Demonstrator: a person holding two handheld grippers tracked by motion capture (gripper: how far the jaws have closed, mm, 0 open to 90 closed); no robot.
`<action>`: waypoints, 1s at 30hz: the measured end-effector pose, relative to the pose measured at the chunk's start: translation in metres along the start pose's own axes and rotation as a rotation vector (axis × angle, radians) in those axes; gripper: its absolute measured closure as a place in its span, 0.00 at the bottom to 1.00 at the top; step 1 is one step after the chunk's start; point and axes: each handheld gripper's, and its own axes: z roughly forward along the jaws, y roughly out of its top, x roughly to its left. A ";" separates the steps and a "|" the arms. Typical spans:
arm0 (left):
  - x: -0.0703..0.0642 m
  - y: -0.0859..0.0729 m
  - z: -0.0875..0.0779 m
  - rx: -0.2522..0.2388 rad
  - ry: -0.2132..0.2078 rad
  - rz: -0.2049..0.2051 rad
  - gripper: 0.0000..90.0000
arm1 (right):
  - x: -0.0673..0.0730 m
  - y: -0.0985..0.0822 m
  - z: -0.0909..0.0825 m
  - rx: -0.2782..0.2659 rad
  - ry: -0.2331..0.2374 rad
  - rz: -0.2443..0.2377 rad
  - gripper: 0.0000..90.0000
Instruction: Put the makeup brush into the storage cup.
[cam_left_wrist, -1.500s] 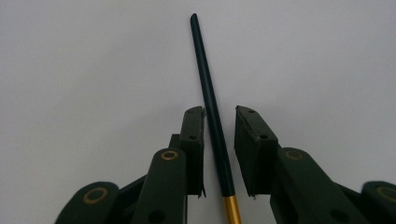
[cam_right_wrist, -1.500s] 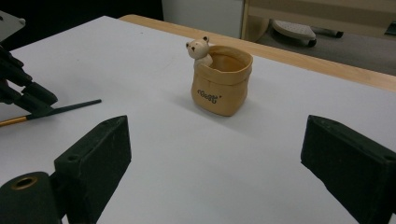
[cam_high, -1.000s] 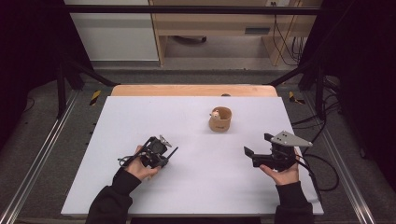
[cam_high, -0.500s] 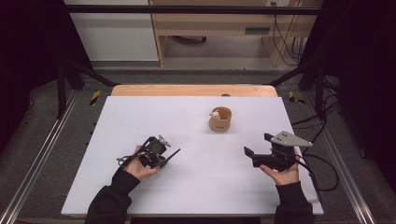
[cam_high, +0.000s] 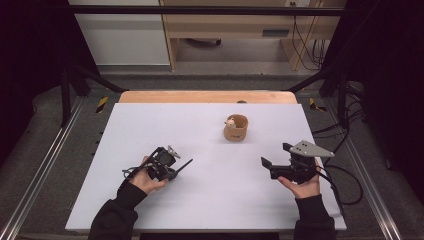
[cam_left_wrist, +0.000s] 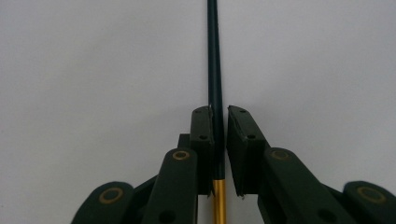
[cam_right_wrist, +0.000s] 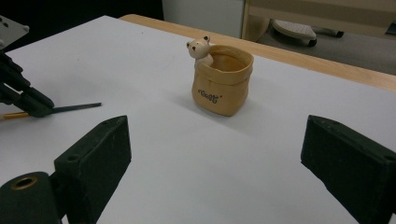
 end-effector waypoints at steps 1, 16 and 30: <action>0.000 0.000 0.000 0.000 0.000 0.000 0.89 | 0.000 0.000 0.000 0.000 0.000 0.000 0.09; 0.001 0.002 0.000 0.014 -0.010 0.021 0.92 | 0.000 0.000 0.000 0.002 0.002 0.000 0.09; -0.008 0.015 -0.030 -0.029 -0.009 0.087 0.92 | 0.000 0.000 0.001 0.005 0.007 -0.008 0.10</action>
